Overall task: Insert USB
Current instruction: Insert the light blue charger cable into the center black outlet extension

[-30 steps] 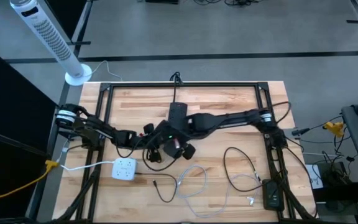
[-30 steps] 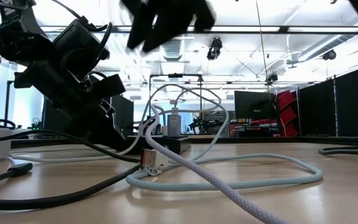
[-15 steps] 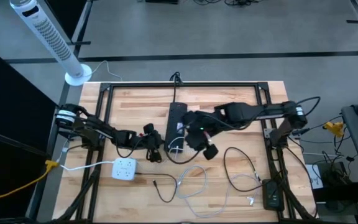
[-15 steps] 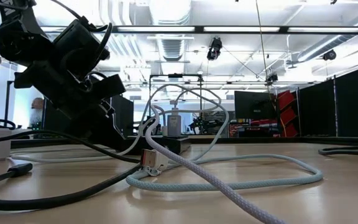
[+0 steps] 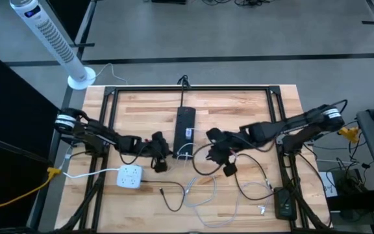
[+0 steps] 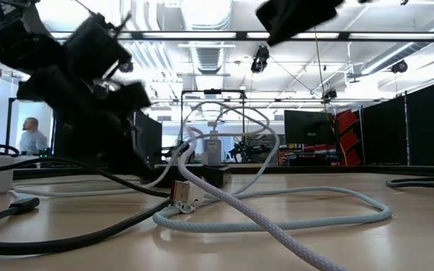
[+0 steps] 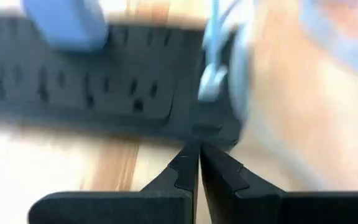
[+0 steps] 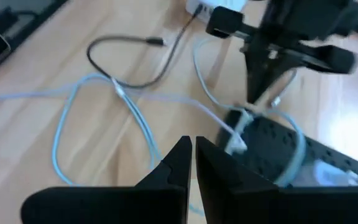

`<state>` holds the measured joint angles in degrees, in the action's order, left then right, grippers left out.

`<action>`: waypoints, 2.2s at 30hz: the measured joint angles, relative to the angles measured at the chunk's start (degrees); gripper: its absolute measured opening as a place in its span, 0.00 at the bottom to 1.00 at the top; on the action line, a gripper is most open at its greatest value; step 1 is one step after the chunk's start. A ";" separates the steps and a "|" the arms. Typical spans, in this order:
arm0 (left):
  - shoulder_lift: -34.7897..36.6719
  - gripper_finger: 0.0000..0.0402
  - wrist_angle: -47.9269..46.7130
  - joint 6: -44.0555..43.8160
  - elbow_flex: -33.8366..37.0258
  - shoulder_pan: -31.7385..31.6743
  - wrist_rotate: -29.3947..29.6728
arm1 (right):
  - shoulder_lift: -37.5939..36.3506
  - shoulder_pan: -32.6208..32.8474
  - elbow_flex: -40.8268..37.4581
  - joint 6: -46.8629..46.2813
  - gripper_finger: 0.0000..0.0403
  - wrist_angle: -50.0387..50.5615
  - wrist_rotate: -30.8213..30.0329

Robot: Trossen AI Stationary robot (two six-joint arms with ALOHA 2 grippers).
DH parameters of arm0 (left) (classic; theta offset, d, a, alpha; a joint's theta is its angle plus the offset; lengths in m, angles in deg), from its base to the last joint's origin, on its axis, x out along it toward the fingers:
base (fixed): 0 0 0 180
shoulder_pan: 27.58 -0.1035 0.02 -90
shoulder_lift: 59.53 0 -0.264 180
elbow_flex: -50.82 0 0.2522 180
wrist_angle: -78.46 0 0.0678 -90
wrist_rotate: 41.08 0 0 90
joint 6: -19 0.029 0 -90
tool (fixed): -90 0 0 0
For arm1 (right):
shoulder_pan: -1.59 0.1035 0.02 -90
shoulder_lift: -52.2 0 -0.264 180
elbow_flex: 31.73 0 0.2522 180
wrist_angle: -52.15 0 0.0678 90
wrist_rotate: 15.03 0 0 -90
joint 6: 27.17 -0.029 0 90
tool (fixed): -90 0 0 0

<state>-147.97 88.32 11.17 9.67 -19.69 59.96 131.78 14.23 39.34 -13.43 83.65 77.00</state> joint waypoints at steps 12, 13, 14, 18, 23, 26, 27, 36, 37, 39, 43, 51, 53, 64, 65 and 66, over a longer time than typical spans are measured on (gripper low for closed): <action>-4.50 0.41 9.96 2.88 -0.95 0.80 4.23 | -1.26 19.39 -21.84 -12.87 0.02 -34.13 -23.50; -5.21 0.43 10.11 3.07 -1.20 0.80 6.04 | -0.86 21.35 -22.52 -13.14 0.02 -36.26 -26.00; -5.73 0.45 10.19 3.30 -1.32 0.75 7.16 | -0.54 23.19 -23.11 -13.46 0.02 -37.81 -28.28; -6.08 0.48 9.94 4.91 -1.76 0.78 8.38 | 1.27 29.07 -24.58 -14.75 0.02 -41.25 -35.93; -6.04 0.41 9.06 6.06 -1.84 0.81 8.85 | 2.82 31.39 -24.74 -15.47 0.02 -41.19 -39.68; -6.04 0.35 8.05 6.12 -1.84 0.78 9.81 | 2.98 31.36 -24.73 -15.98 0.02 -41.23 -39.70; -6.04 0.33 7.86 6.12 -1.84 0.80 10.55 | 2.98 31.35 -24.74 -15.98 0.02 -41.23 -39.70; -8.03 0.18 7.87 7.89 -2.04 1.04 12.47 | 3.00 31.24 -24.74 -15.77 0.02 -41.25 -39.68; -8.22 0.18 8.10 7.93 -2.06 1.17 12.05 | 3.00 31.24 -24.74 -15.82 0.02 -41.25 -39.68; -8.29 0.17 8.15 7.97 -2.64 1.30 8.86 | 3.00 31.24 -24.74 -15.95 0.02 -41.24 -39.68; -8.33 0.18 7.82 8.61 -4.64 1.50 1.19 | 3.00 31.23 -24.74 -16.01 0.02 -41.25 -39.67; -7.37 0.25 -4.23 10.34 -9.28 2.51 5.25 | 3.00 31.24 -24.74 -16.35 0.02 -41.21 -39.59; -7.20 0.27 -9.80 9.87 -11.23 3.00 10.37 | 3.00 31.24 -24.74 -16.33 0.02 -41.18 -39.56; -7.31 0.32 -8.58 8.83 -12.05 3.33 16.84 | 3.03 31.22 -24.74 -16.31 0.02 -41.08 -39.57; -7.31 0.32 -8.05 8.83 -11.89 3.33 16.84 | 3.03 31.22 -24.74 -16.31 0.02 -41.08 -39.56; -7.33 0.32 -7.24 8.83 -11.72 3.33 16.84 | 3.03 31.22 -24.74 -16.31 0.02 -41.08 -39.57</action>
<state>-155.29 81.09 20.00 -2.05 -16.35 76.80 134.81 45.45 14.61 -29.74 42.58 37.43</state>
